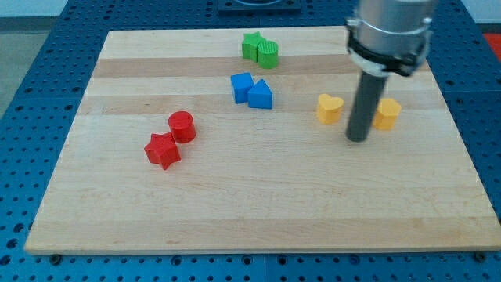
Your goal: Move the yellow heart bottom right to the blue triangle
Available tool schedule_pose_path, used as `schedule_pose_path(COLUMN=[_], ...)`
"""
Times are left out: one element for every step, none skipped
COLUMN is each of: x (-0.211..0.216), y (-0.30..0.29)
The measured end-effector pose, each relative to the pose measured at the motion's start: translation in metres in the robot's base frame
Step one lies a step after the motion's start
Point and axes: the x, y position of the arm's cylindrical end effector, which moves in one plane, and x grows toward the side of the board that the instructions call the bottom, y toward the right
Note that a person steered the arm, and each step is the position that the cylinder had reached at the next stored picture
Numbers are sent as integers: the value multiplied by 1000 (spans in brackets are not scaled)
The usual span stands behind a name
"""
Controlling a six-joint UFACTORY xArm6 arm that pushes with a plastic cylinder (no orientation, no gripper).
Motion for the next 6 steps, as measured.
schedule_pose_path(x=[13, -11, -50, -56, -56, -56], y=[59, 106, 98, 22, -71, -127])
